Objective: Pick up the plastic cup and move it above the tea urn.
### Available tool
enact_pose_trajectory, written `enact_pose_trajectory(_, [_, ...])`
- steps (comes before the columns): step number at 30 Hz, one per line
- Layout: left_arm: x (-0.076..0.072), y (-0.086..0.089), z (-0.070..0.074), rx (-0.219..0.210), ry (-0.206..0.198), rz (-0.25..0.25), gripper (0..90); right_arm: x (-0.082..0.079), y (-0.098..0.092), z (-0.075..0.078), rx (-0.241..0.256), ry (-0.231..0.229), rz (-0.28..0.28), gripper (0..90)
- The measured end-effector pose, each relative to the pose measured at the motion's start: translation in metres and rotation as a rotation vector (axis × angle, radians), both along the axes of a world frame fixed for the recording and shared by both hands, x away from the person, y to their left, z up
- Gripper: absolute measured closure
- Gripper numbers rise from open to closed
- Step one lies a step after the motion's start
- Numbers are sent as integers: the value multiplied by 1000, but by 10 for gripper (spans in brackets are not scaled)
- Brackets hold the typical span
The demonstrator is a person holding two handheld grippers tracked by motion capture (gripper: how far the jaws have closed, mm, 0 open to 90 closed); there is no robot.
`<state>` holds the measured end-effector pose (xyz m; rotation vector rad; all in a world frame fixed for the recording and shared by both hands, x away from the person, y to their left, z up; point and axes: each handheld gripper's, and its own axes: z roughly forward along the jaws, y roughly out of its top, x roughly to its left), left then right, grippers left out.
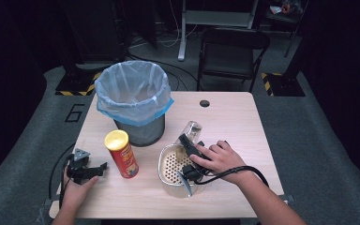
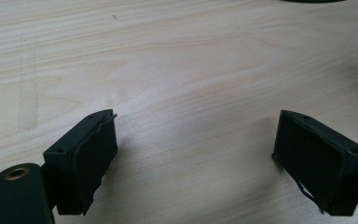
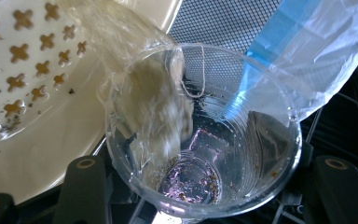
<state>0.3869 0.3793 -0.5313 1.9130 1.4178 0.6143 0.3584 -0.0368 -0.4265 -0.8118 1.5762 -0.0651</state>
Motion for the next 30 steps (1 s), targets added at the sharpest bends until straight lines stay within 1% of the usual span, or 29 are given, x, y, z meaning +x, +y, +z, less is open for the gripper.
enact_pose_trajectory(2, [0,0,0,2,1,-1,130,0,0,-2,-10,-3,1,390])
enact_pose_trajectory(3, [0,0,0,0,0,0,130,0,0,-1,-1,-21,5,389])
enact_pose_trajectory(4, [0,0,0,0,0,0,130,-1,0,0,5,-27,10,388])
enact_pose_trajectory(5, [0,0,0,0,1,0,130,-1,-1,-2,45,9,5,388])
enact_pose_trajectory(6, [0,0,0,0,1,0,130,-1,-1,1,74,-17,15,388])
enact_pose_trajectory(7, [0,0,0,2,1,-1,130,-1,-1,3,64,-26,17,387])
enact_pose_trajectory(8, [0,0,0,2,1,-1,129,-1,-1,3,68,-19,16,387])
enact_pose_trajectory(10, [0,0,0,0,0,0,129,-1,-1,3,66,-18,17,387])
enact_pose_trajectory(11, [0,0,0,1,0,0,130,-2,-1,3,15,-18,9,387])
enact_pose_trajectory(13, [0,0,0,2,1,-1,130,-2,-1,4,14,-16,13,387])
enact_pose_trajectory(14, [0,0,0,2,1,-1,130,-2,-1,4,14,-16,13,387])
enact_pose_trajectory(15, [0,0,0,2,1,-1,130,-2,0,1,66,-5,20,387])
enact_pose_trajectory(17, [0,0,0,2,1,-1,130,-3,0,1,66,-13,28,387])
enact_pose_trajectory(22, [0,0,0,0,0,0,130,-4,1,2,69,-9,29,387])
enact_pose_trajectory(23, [0,0,0,0,0,0,129,-4,0,1,42,16,20,386])
enact_pose_trajectory(25, [0,0,0,0,0,0,129,-4,1,1,40,16,20,386])
enact_pose_trajectory(26, [0,0,0,0,0,0,130,-5,1,1,45,11,21,387])
enact_pose_trajectory(27, [0,0,0,1,0,0,130,-5,2,2,65,-21,35,386])
enact_pose_trajectory(30, [0,0,0,1,0,0,130,-5,2,3,67,-22,37,386])
